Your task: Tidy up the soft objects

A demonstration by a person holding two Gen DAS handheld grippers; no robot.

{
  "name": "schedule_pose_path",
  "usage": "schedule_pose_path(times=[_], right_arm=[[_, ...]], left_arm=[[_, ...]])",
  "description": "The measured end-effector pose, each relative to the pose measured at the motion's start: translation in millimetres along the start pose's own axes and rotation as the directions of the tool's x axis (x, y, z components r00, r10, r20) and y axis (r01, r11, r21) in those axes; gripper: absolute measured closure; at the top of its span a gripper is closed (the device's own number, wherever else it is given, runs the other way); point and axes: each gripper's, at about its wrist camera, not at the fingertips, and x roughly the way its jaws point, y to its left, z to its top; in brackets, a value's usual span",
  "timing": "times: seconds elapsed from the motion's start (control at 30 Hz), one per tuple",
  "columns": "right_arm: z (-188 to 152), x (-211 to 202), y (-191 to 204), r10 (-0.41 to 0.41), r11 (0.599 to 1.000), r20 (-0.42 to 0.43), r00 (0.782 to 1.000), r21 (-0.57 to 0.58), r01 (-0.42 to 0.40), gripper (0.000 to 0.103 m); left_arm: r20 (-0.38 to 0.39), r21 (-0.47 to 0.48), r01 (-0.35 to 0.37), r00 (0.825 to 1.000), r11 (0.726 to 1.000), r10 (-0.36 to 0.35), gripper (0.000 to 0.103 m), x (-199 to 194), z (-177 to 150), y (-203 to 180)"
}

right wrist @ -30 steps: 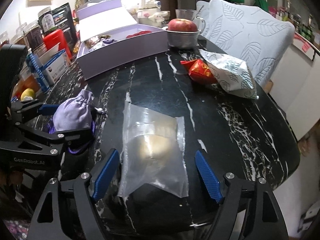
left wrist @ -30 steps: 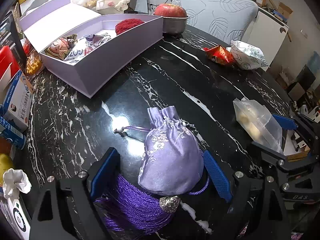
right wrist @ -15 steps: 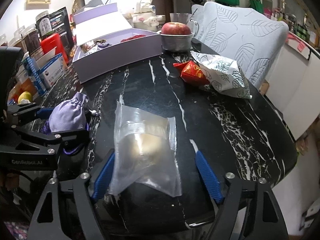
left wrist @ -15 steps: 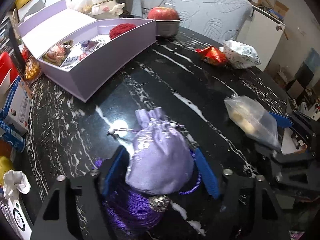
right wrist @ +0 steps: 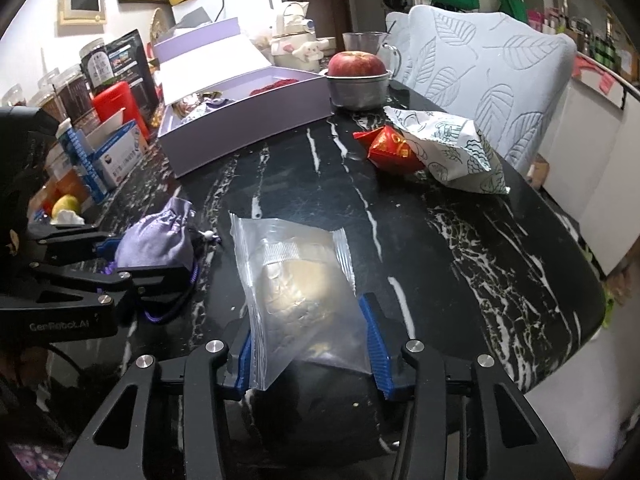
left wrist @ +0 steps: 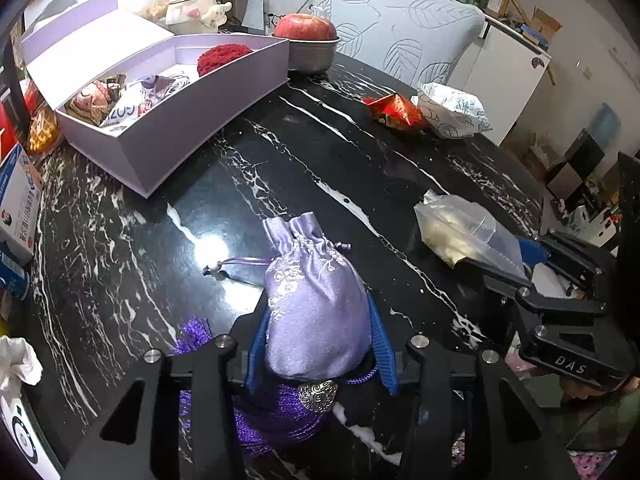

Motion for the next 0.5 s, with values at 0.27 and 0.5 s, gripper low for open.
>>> schedule_pose_path(times=[0.27, 0.5], right_arm=[[-3, -11, 6, 0.048, 0.999, 0.028, 0.998, 0.001, -0.048, 0.058], [-5, -29, 15, 0.083, 0.997, 0.066, 0.994, -0.017, -0.082, 0.058]], left_arm=[[0.047, -0.023, 0.007, 0.999, 1.000, -0.006, 0.059, -22, -5, 1], [0.125, -0.031, -0.005, 0.992, 0.999, 0.009, 0.059, -55, -8, -4]])
